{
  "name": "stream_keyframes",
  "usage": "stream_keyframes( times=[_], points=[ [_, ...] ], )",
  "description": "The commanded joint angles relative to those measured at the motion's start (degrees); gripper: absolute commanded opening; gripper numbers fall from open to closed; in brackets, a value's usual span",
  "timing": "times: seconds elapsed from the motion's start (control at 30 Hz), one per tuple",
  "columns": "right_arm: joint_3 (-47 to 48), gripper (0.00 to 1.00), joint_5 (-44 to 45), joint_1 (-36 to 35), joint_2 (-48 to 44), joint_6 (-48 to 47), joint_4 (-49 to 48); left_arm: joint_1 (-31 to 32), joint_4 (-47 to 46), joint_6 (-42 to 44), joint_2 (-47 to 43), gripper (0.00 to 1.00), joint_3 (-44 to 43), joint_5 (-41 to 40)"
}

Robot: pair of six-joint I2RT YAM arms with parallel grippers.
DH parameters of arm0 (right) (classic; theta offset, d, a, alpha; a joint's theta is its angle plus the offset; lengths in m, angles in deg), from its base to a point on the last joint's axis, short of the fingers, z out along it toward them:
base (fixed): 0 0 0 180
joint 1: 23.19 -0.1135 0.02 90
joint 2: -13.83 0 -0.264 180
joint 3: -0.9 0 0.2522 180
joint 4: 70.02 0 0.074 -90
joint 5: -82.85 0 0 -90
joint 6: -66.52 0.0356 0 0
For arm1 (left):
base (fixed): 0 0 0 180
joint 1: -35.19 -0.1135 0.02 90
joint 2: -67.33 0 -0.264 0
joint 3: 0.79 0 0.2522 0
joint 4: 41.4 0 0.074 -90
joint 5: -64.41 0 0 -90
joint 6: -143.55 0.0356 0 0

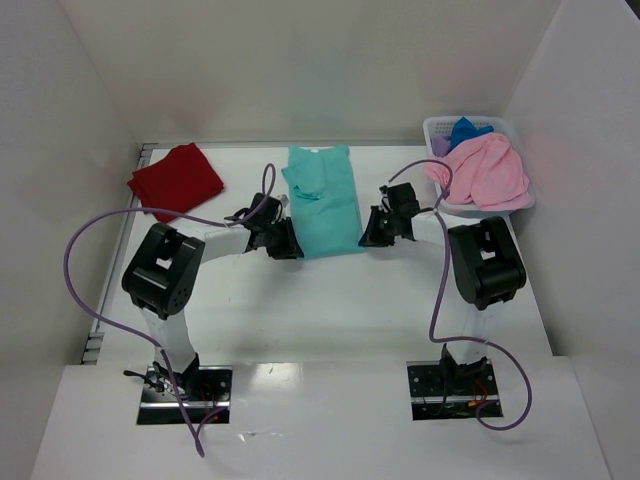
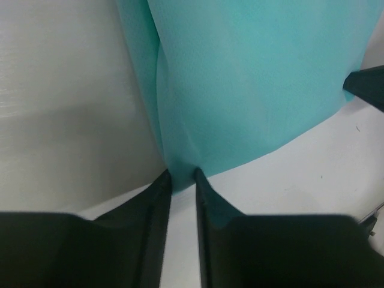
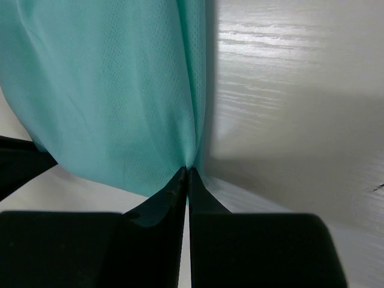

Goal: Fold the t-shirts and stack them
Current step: Grab one side of the 2/3 rectangular tshirt with both arms

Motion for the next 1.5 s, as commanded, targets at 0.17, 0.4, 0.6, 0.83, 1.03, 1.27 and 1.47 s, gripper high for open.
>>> stream_keyframes(
  times=[0.17, 0.4, 0.6, 0.83, 1.03, 1.27, 1.47],
  points=[
    [-2.77, 0.00, -0.24, -3.21, -3.66, 2.56, -0.99, 0.29, 0.53, -0.62, 1.28, 0.13, -0.31, 0.16],
    [-6.02, 0.00, 1.86, -5.06, -7.62, 4.85, -0.46, 0.29, 4.66, 1.22, -2.23, 0.13, -0.31, -2.22],
    [-7.26, 0.03, 4.85, -5.06, -10.17, 5.91, 0.59, 0.29, 8.61, 2.36, -4.96, 0.13, 1.45, -3.27],
    [-8.31, 0.04, 7.23, -5.06, -11.32, 6.95, 1.21, -0.23, 10.64, 3.50, -6.55, 0.16, 2.07, -3.27],
    [-8.84, 0.09, 7.23, -5.06, -11.32, 7.49, 1.21, -0.23, 10.64, 4.65, -6.02, 0.27, 2.59, -2.13],
    [-9.46, 0.49, 6.70, -5.06, -13.60, 9.24, 1.74, -0.23, 10.64, 6.32, -6.02, 0.52, 1.45, -1.60],
    [-11.83, 0.51, 5.47, -5.06, -15.54, 11.27, 2.35, -0.23, 10.11, 6.32, -6.55, 0.53, 1.45, -0.46]
  ],
)
